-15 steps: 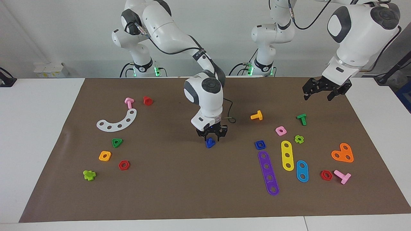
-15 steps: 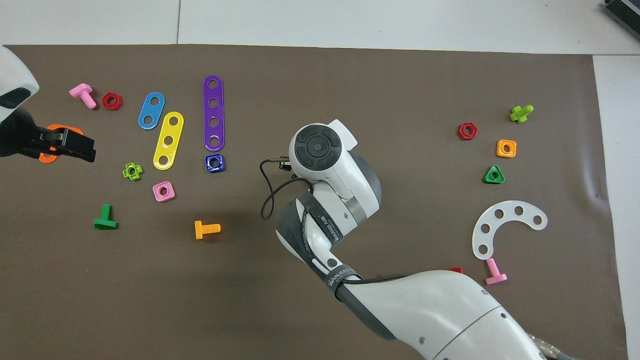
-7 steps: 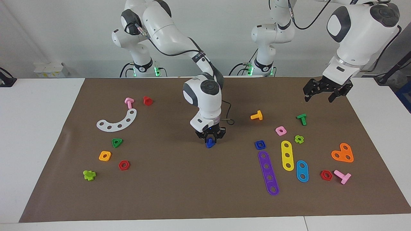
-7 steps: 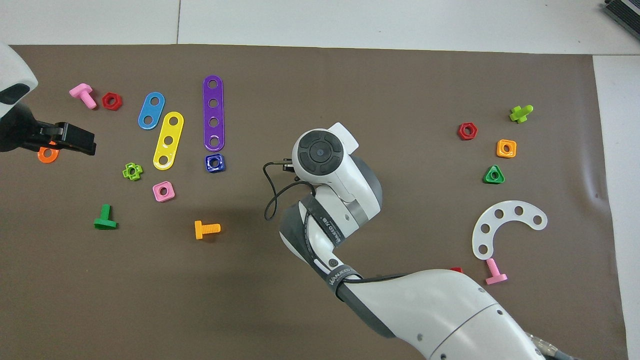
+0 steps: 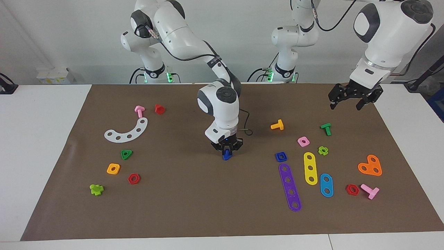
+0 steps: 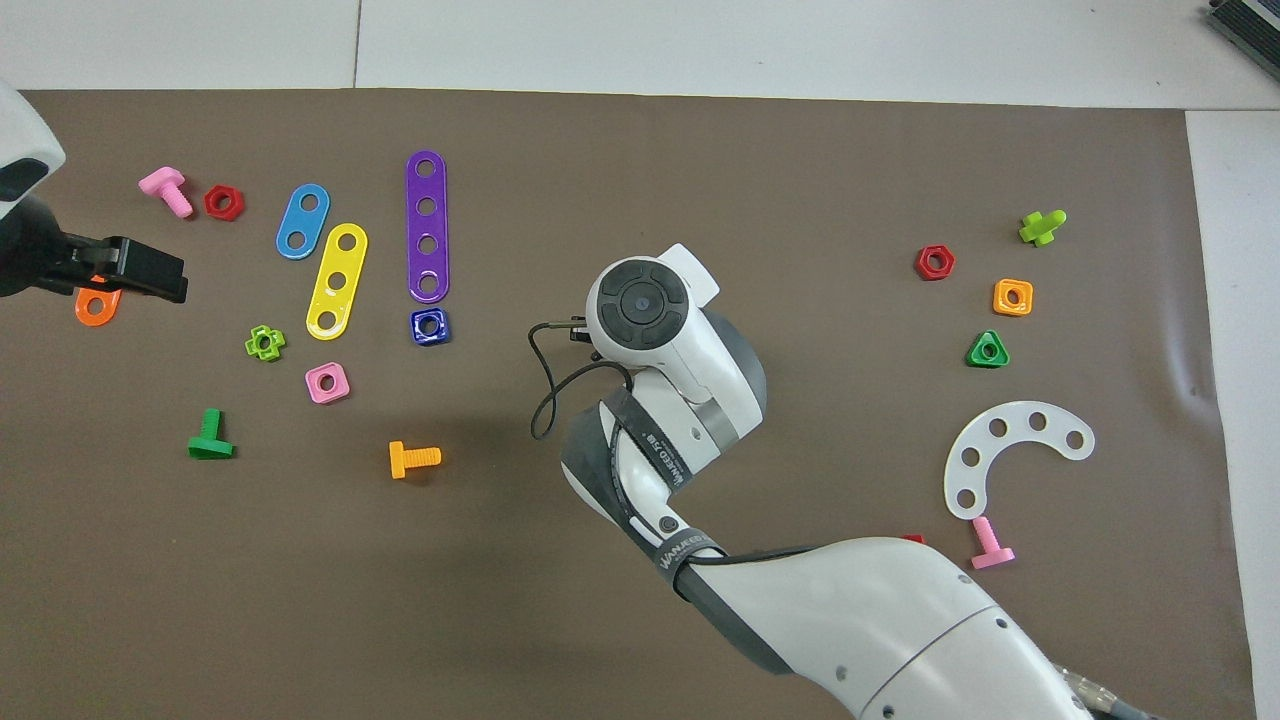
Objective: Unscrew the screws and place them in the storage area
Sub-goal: 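Grasp the blue triangular piece with the right gripper and lift, then carry the blue triangle beside the green triangle and release it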
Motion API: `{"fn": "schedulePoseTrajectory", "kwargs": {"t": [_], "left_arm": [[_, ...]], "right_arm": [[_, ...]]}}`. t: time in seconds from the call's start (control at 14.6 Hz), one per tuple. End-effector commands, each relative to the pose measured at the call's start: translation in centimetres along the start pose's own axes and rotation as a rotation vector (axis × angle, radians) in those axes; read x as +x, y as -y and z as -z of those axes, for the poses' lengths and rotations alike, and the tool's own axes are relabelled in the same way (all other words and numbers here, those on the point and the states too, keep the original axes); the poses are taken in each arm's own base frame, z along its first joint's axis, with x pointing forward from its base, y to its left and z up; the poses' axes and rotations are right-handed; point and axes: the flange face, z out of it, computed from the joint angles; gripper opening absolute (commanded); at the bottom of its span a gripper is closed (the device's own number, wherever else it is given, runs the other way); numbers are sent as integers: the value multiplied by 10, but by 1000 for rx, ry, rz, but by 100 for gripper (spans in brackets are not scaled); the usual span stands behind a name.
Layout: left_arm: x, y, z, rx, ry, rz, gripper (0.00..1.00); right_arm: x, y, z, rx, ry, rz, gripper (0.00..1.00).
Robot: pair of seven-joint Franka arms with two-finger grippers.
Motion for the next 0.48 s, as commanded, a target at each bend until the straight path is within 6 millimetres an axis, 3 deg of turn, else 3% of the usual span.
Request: {"fn": "schedulePoseTrajectory", "kwargs": {"t": [0.0, 0.14, 0.27, 0.41], "left_arm": [[-8, 0, 20, 8, 8, 4, 100], [-11, -4, 26, 9, 7, -2, 100], [-12, 1, 31, 12, -16, 5, 100], [-12, 0, 31, 10, -15, 4, 100]], "right_arm": [[10, -6, 9, -5, -37, -1, 0], [21, -15, 32, 6, -60, -25, 0], [43, -56, 78, 11, -88, -79, 0], [50, -98, 116, -3, -86, -88, 0]]}}
